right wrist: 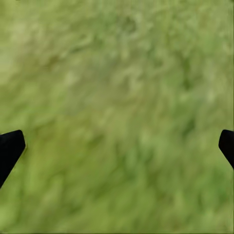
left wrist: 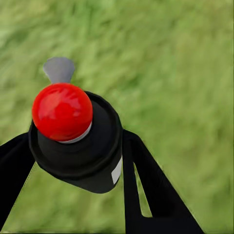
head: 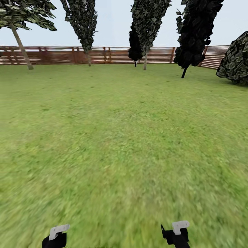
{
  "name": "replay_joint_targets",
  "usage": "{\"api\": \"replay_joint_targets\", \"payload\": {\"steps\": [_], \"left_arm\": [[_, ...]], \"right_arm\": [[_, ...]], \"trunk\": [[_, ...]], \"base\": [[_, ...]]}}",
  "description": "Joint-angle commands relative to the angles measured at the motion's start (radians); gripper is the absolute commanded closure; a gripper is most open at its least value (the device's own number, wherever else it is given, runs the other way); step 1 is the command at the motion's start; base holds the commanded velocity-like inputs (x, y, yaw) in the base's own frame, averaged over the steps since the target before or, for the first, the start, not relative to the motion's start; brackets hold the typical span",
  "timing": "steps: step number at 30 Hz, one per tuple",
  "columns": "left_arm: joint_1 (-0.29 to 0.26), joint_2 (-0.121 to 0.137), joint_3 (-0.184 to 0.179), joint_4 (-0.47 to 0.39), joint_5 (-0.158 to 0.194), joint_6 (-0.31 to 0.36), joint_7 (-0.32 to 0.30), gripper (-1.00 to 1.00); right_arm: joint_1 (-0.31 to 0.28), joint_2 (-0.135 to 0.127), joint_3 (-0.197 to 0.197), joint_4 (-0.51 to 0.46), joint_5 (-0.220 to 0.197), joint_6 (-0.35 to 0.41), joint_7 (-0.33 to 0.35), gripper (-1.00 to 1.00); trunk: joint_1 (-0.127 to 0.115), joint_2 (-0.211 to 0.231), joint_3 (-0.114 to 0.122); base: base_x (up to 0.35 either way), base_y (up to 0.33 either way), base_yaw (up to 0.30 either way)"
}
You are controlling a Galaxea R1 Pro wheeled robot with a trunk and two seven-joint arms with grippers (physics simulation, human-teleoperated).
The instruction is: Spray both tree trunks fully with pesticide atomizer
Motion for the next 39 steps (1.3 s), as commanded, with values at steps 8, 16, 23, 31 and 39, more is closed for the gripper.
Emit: {"api": "replay_joint_targets", "payload": {"steps": [8,16,23,31,39], "left_arm": [[-0.001,0.0,-0.002,0.001,0.005,-0.003,-0.001,1.0],[-0.001,0.0,-0.002,0.002,0.005,-0.003,-0.001,1.0],[-0.001,0.0,-0.002,0.002,0.005,-0.003,-0.001,1.0],[-0.001,0.0,-0.002,0.001,0.005,-0.003,-0.001,1.0],[-0.001,-0.001,-0.002,0.002,0.005,-0.003,-0.001,1.0]], "right_arm": [[-0.001,0.001,-0.008,-0.002,0.003,-0.003,0.008,-1.0],[-0.001,0.001,-0.008,-0.002,0.003,-0.003,0.008,-1.0],[-0.001,0.001,-0.008,-0.002,0.003,-0.003,0.008,-1.0],[-0.001,0.001,-0.008,-0.002,0.003,-0.003,0.008,-1.0],[-0.001,0.001,-0.008,-0.002,0.003,-0.003,0.008,-1.0]], "trunk": [[0.0,0.0,-0.001],[0.0,0.0,-0.001],[0.0,0.0,-0.001],[0.0,0.0,-0.001],[0.0,0.0,-0.001]], "base": [[0.0,0.0,0.282],[0.0,0.0,0.282],[0.0,0.0,0.282],[0.0,0.0,0.282],[0.0,0.0,0.282]]}}
